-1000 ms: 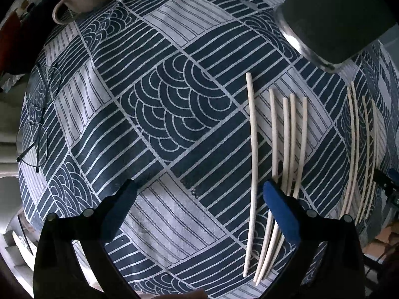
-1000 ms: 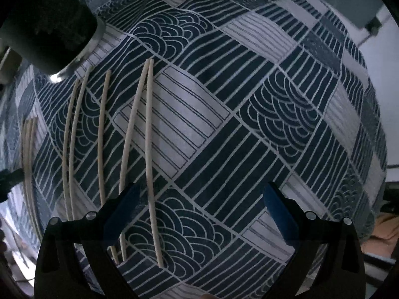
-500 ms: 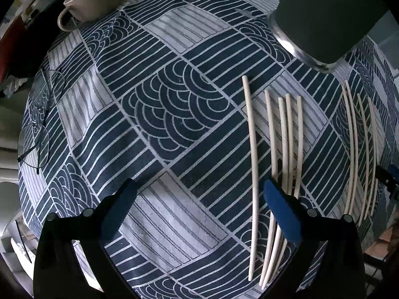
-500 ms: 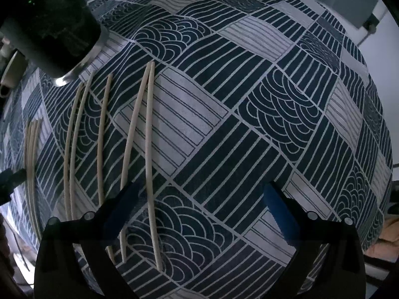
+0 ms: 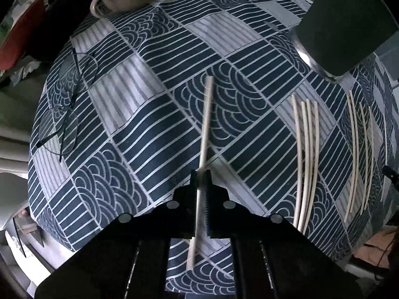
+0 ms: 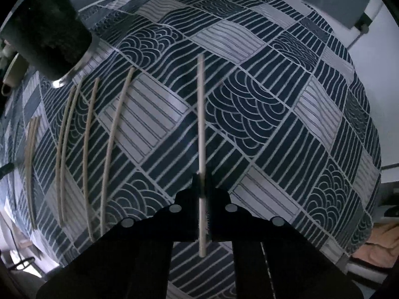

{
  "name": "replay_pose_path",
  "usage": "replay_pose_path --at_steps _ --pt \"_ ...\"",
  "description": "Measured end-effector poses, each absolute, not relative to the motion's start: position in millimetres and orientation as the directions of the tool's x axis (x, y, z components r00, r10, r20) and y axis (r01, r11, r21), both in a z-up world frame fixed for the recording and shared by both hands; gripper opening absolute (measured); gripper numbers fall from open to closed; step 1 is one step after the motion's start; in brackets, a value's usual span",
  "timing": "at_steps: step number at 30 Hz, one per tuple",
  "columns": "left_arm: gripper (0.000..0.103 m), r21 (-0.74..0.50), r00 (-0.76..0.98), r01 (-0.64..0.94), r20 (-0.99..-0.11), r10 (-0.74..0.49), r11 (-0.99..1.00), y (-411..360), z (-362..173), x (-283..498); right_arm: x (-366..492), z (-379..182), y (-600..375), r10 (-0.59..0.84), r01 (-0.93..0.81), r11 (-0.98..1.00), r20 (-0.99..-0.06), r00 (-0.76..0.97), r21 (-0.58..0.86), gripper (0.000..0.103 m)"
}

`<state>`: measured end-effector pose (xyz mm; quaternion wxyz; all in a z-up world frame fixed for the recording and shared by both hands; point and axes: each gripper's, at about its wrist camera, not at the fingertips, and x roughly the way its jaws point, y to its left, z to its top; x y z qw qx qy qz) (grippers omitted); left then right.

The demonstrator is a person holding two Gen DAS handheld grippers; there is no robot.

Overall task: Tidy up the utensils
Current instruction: 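Close the left tool on one chopstick while the right tool grasps another, then lift both held chopsticks and lower them into the black holder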

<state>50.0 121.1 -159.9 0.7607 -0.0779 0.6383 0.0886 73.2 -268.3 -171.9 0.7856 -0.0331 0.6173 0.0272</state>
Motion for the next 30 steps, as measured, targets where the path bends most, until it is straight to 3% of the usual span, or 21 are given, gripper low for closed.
replay_pose_path --at_steps 13,30 --pt "0.005 0.017 0.165 -0.271 -0.984 0.064 0.962 153 -133 44 89 -140 -336 0.053 -0.010 0.999 -0.948 0.314 0.053 0.004" --pt "0.005 0.009 0.405 -0.189 -0.910 0.087 0.982 131 -36 130 148 -36 -251 0.189 -0.163 0.980 -0.818 0.543 0.118 0.004"
